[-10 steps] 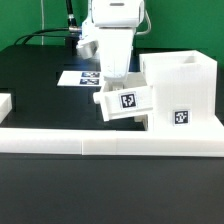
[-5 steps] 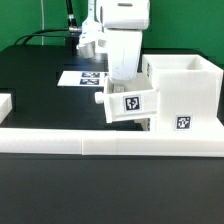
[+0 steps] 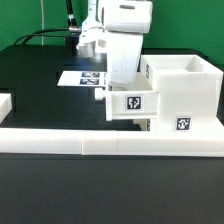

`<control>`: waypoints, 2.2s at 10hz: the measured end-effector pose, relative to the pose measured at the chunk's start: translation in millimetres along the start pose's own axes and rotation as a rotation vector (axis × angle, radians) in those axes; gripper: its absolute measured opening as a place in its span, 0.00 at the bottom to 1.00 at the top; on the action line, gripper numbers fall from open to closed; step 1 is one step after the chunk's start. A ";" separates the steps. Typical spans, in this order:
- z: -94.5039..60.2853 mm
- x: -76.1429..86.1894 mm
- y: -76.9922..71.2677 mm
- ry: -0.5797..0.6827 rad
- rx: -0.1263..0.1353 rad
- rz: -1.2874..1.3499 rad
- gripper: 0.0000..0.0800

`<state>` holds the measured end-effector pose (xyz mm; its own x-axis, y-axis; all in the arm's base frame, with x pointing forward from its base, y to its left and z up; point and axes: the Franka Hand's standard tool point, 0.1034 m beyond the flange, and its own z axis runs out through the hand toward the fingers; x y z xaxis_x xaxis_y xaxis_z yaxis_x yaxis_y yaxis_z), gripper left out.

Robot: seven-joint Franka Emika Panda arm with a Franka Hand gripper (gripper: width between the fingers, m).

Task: Assemble drawer

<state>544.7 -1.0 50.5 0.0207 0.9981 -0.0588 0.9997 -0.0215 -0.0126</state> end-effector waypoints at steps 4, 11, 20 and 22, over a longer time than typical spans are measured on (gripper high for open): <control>-7.4 7.5 4.5 0.003 -0.016 0.018 0.56; -52.4 -38.0 9.7 -0.047 0.009 -0.088 0.81; -12.9 -68.9 6.9 0.249 0.084 -0.119 0.81; -6.0 -50.7 6.9 0.258 0.076 -0.062 0.81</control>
Offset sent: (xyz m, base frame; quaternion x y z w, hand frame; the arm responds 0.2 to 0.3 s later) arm 0.0053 0.0122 0.0148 -0.0121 -0.0051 0.0241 0.9996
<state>550.6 -51.4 59.4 -0.0281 0.9793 0.2004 0.9955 0.0456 -0.0832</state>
